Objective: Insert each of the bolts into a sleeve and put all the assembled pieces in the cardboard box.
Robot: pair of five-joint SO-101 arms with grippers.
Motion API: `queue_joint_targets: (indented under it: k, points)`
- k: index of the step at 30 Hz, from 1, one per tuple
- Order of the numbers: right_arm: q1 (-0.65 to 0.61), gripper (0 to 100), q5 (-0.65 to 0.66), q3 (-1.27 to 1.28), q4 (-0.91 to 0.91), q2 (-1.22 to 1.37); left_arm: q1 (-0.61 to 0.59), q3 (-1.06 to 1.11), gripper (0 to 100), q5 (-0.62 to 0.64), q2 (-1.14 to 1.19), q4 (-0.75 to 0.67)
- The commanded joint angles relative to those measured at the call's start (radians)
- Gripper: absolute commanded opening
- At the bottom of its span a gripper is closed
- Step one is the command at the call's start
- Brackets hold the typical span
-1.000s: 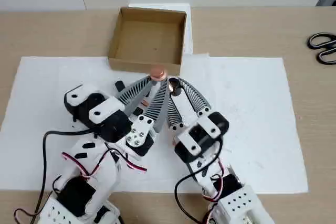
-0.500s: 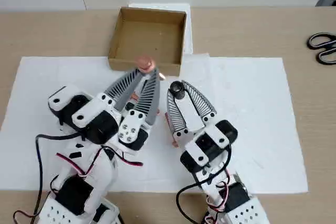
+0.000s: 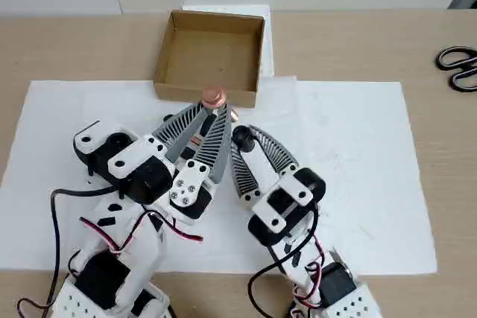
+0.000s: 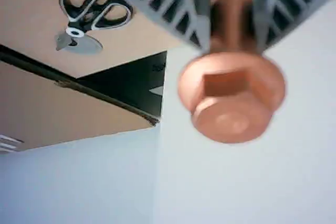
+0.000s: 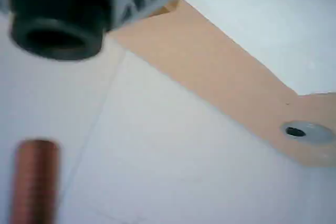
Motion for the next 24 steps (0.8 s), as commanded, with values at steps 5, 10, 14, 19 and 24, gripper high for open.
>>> queue_joint_targets:
  k: [5,10,14,19,24]
  points:
    - [-0.007,0.4,0.025,0.006,0.008,-0.018,0.026,-0.012,1,-0.003,-0.006,0.002]
    - [-0.007,0.4,0.107,0.006,0.007,-0.019,0.025,-0.001,1,-0.003,-0.008,0.017]
    - [-0.007,0.4,0.112,0.006,0.002,-0.019,0.028,0.035,1,-0.003,-0.009,0.066]
    - [-0.007,0.4,0.112,0.006,0.002,-0.021,0.025,0.038,1,-0.003,-0.011,0.071]
    - [-0.005,0.4,0.11,0.006,0.002,-0.021,0.023,0.038,1,-0.003,-0.015,0.072]
